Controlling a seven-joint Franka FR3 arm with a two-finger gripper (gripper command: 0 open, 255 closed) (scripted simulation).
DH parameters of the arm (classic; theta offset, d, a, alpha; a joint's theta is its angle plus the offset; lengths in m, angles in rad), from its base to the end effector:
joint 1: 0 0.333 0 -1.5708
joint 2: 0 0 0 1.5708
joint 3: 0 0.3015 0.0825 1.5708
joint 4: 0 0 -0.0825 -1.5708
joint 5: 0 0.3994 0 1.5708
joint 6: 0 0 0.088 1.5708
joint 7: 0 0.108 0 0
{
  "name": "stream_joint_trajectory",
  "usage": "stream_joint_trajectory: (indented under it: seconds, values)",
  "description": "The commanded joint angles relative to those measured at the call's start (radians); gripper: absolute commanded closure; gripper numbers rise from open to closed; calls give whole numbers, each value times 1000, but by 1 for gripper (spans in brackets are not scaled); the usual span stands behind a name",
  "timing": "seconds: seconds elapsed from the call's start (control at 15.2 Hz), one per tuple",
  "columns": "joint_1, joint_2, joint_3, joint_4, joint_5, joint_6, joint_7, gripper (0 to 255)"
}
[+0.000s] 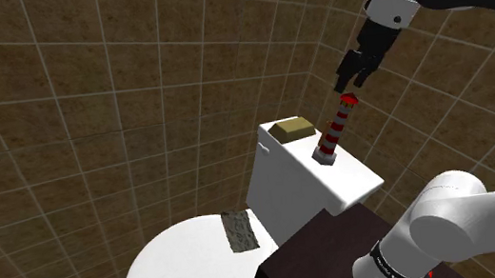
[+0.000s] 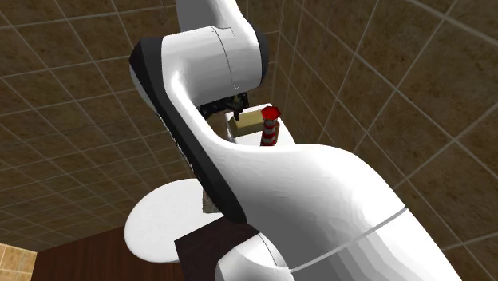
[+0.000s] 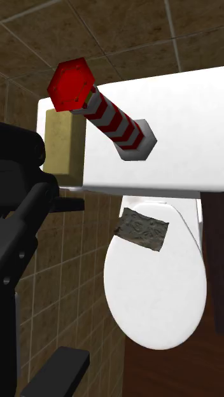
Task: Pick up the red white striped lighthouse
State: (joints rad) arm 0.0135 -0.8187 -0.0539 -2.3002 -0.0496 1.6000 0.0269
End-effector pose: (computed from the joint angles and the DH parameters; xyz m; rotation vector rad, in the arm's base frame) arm 0.3265 -0.0241 0.6196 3.1250 -0.0844 0.1842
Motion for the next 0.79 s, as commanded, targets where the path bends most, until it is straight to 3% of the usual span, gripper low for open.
stream_joint_trajectory:
  seconds: [0.0, 0.73]
  values:
    - [0, 0, 0, 0, 0, 0, 0, 0]
    - [-119, -40, -113, -255, -282, 410, -118, 0]
